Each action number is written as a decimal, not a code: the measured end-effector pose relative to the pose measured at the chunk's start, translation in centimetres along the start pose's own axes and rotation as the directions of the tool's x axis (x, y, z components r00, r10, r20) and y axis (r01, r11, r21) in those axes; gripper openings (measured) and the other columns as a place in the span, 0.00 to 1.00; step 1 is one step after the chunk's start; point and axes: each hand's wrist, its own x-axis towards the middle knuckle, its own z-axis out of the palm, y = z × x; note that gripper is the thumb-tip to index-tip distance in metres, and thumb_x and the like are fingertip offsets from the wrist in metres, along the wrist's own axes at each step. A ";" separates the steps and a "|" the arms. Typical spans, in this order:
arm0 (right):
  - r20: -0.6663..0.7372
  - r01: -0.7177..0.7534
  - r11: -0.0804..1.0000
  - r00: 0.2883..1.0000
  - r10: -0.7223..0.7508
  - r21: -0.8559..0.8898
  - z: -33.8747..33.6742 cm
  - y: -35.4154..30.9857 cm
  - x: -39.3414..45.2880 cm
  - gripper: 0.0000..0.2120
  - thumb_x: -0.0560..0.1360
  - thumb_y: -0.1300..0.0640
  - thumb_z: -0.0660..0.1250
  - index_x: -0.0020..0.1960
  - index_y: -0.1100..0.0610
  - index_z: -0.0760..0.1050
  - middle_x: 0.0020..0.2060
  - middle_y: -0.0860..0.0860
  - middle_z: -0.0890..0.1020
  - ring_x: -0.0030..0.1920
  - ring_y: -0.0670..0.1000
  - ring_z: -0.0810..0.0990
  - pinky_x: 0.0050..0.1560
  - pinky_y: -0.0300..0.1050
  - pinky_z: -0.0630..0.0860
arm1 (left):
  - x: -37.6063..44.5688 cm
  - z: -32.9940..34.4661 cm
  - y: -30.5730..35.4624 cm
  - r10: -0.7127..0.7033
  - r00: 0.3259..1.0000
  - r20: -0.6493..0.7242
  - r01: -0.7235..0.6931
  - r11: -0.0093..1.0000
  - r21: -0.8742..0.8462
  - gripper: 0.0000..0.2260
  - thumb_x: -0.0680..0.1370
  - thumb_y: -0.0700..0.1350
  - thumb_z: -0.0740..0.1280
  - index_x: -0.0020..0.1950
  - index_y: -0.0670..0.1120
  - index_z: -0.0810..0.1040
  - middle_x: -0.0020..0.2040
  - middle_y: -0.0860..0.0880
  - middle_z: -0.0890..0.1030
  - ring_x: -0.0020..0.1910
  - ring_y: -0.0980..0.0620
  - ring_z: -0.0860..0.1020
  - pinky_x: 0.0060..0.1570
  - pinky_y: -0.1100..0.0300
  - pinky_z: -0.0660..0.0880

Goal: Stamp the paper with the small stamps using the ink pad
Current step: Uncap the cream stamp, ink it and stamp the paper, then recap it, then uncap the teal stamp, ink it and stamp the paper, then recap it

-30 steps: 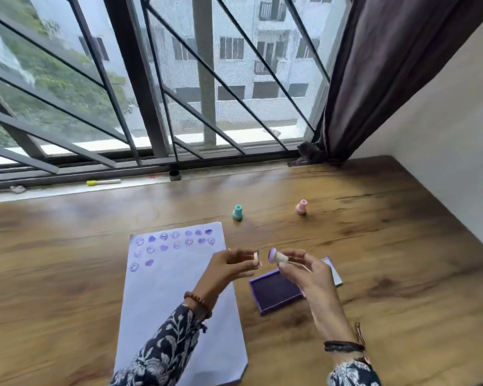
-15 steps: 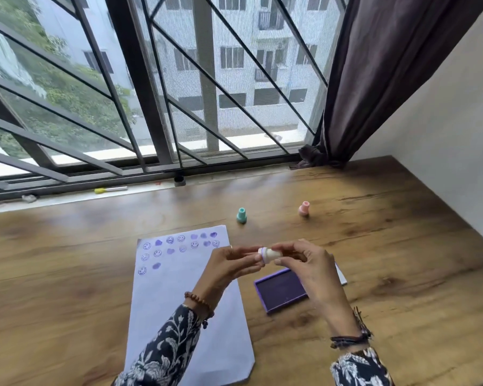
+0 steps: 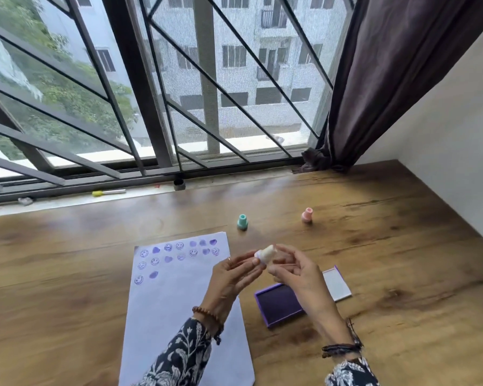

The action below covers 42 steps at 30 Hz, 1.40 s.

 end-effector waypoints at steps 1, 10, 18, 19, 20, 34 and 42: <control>-0.002 -0.014 1.000 1.000 0.014 -0.010 0.0 0.6 0.2 0.16 0.69 0.65 0.71 0.52 0.49 0.76 0.47 0.54 0.83 0.48 0.50 0.82 0.47 0.44 0.79 | 0.4 0.0 -0.4 -0.006 1.000 -0.015 0.006 1.000 -0.019 0.11 0.65 0.37 0.71 0.46 0.41 0.82 0.43 0.42 0.86 0.43 0.48 0.84 0.41 0.66 0.81; -0.184 -0.006 0.922 0.980 -0.071 -0.387 -1.2 2.2 5.9 0.11 0.66 0.65 0.72 0.47 0.55 0.80 0.43 0.54 0.85 0.43 0.51 0.83 0.47 0.48 0.77 | 6.1 1.6 -1.4 0.057 0.997 -0.057 -0.029 0.909 0.417 0.07 0.71 0.36 0.70 0.46 0.46 0.79 0.38 0.46 0.85 0.37 0.54 0.83 0.37 0.65 0.80; -0.294 0.047 0.845 0.926 -0.236 -0.532 -1.6 2.0 12.7 0.09 0.67 0.71 0.67 0.46 0.64 0.79 0.44 0.62 0.83 0.45 0.57 0.80 0.42 0.36 0.67 | 12.9 4.0 -0.9 0.277 0.958 -0.077 -0.100 0.572 0.814 0.04 0.73 0.47 0.68 0.46 0.55 0.75 0.30 0.50 0.81 0.23 0.57 0.78 0.24 0.61 0.78; -0.305 0.049 0.834 0.918 -0.255 -0.550 -1.6 2.0 13.3 0.09 0.67 0.72 0.66 0.46 0.65 0.79 0.44 0.63 0.83 0.45 0.57 0.80 0.41 0.34 0.64 | 13.3 4.4 -0.9 0.288 0.954 -0.089 -0.093 0.561 0.823 0.04 0.74 0.47 0.67 0.48 0.53 0.75 0.30 0.49 0.81 0.24 0.55 0.79 0.28 0.58 0.79; -0.302 0.048 0.822 0.916 -0.263 -0.568 -1.6 1.9 13.8 0.08 0.67 0.72 0.67 0.46 0.65 0.79 0.44 0.63 0.83 0.46 0.57 0.79 0.42 0.33 0.62 | 13.8 4.7 -1.1 0.311 0.946 -0.094 -0.093 0.536 0.839 0.05 0.75 0.47 0.66 0.49 0.51 0.76 0.33 0.47 0.83 0.28 0.53 0.80 0.33 0.57 0.80; -0.382 -0.061 0.876 0.912 -0.145 -0.478 0.6 3.5 11.1 0.08 0.68 0.66 0.69 0.46 0.60 0.76 0.41 0.56 0.84 0.42 0.56 0.81 0.45 0.46 0.74 | 8.5 -0.4 -1.8 0.206 0.896 -0.393 0.065 0.816 0.575 0.07 0.75 0.39 0.64 0.37 0.46 0.74 0.32 0.45 0.77 0.25 0.48 0.75 0.29 0.57 0.76; -0.150 0.028 0.847 0.981 -0.126 -0.530 4.9 2.9 12.9 0.15 0.69 0.70 0.65 0.54 0.59 0.76 0.50 0.57 0.81 0.49 0.53 0.78 0.51 0.42 0.73 | 10.5 -0.4 1.5 0.263 0.891 -0.371 0.050 0.754 0.654 0.15 0.74 0.33 0.58 0.58 0.43 0.76 0.48 0.40 0.82 0.44 0.39 0.81 0.49 0.46 0.80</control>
